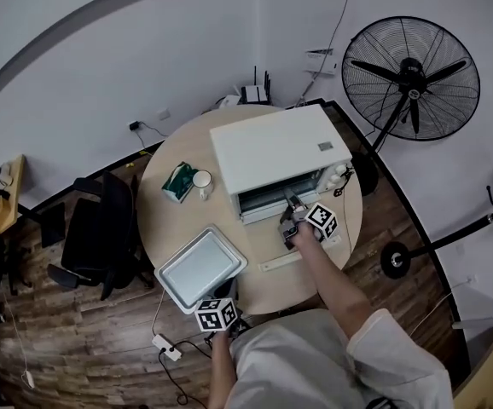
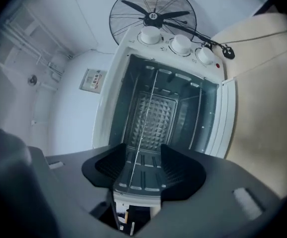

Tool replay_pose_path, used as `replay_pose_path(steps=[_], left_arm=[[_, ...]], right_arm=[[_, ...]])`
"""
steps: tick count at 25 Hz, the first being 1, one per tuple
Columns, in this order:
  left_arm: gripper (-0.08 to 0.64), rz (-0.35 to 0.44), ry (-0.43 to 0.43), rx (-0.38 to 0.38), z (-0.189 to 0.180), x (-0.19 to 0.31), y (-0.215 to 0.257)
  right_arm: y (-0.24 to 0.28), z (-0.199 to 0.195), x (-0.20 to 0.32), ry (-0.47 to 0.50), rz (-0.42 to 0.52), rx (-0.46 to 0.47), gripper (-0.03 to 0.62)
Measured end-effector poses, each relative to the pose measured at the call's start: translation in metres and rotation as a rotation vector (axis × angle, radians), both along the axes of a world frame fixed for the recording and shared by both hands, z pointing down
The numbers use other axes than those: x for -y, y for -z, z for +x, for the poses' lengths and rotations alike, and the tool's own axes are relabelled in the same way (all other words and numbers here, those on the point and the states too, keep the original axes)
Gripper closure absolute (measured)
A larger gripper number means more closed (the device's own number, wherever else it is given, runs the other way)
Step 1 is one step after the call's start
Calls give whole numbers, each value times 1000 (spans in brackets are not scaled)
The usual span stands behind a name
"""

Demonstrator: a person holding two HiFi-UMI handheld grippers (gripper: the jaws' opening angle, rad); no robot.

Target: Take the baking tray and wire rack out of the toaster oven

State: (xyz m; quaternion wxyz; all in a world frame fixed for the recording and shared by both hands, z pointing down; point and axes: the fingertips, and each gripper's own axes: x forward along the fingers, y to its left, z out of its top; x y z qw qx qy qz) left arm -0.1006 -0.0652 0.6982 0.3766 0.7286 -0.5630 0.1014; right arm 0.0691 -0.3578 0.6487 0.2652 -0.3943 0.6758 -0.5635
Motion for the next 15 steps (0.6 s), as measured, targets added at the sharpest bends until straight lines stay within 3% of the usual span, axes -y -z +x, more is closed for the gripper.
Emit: replay_pose_path(steps=[4, 10, 15], left_arm=[[504, 0, 16, 20, 11, 9, 3], [503, -15, 104, 39, 11, 6, 3], [503, -53, 205, 25, 26, -17, -16]], right_arm=[[-6, -3, 17, 5, -18, 82, 374], [-7, -15, 48, 3, -21, 170, 378], [-9, -13, 70, -21, 6, 218, 447]])
